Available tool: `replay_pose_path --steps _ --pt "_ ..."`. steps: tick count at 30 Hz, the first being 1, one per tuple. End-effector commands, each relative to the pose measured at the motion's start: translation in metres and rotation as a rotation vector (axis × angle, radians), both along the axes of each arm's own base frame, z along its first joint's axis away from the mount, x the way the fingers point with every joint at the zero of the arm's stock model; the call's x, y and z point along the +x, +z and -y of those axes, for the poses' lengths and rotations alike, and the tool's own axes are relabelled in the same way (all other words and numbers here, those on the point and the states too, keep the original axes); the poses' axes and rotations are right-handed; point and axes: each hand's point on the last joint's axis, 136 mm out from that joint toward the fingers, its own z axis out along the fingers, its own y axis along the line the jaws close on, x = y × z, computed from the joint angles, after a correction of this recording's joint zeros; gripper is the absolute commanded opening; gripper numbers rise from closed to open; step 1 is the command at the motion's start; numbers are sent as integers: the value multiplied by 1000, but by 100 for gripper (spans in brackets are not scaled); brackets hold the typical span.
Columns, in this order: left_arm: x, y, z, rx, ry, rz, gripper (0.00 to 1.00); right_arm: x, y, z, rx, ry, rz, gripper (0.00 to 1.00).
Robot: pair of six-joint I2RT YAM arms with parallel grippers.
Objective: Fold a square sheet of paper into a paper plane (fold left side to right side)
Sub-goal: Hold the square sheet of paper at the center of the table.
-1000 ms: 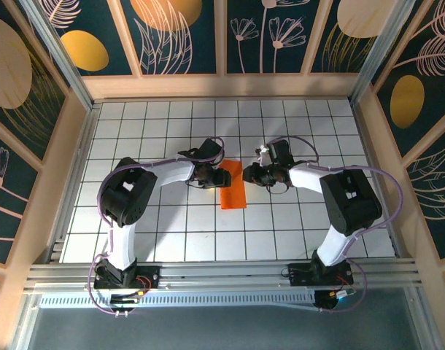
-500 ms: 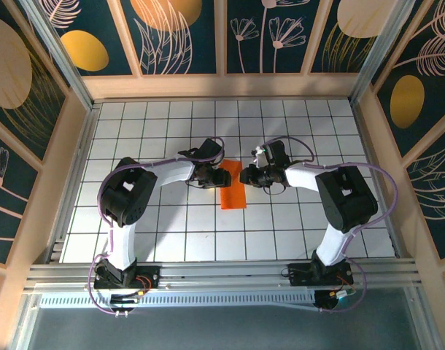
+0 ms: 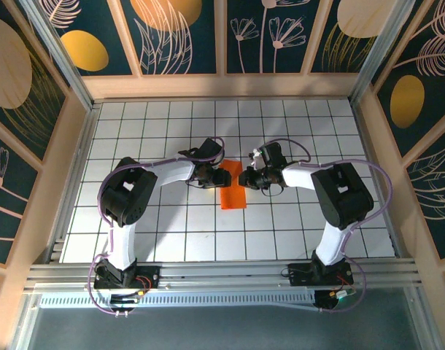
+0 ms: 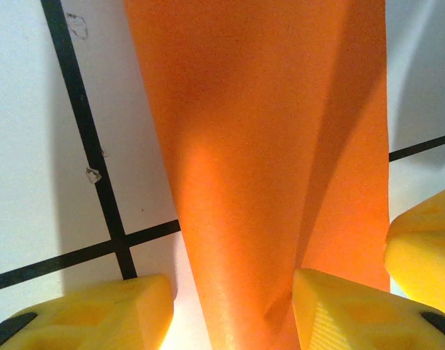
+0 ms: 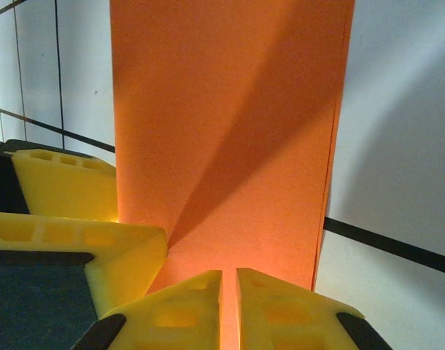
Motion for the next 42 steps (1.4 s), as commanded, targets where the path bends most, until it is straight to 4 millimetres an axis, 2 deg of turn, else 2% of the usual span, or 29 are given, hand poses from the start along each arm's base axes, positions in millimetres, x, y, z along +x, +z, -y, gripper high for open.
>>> replay_pose_path --steps 1,9,13,17,27,32,34,37,42 --pt "-29 -81 -15 124 -27 -114 51 4 -3 -4 -16 7 6 12" --pt "-22 -74 -16 133 -16 -81 51 -6 -28 11 -104 -14 -39 6" --pt "-17 -62 -15 124 -11 -52 51 -12 -40 17 -137 -18 -65 2" --pt "-8 -40 -18 128 7 4 55 -17 -49 22 -164 -18 -84 0" --pt "18 34 -28 86 75 164 66 -19 -59 30 -214 -26 -95 0" --pt "19 65 -20 -17 67 244 66 -19 -60 31 -224 -25 -92 0" --pt "17 76 -9 -110 45 267 62 -18 -61 32 -232 -26 -91 0" --pt "12 84 8 -223 6 265 45 -20 -63 34 -238 -27 -95 0" --pt "5 78 27 -335 -53 231 19 -21 -64 35 -242 -29 -99 0"
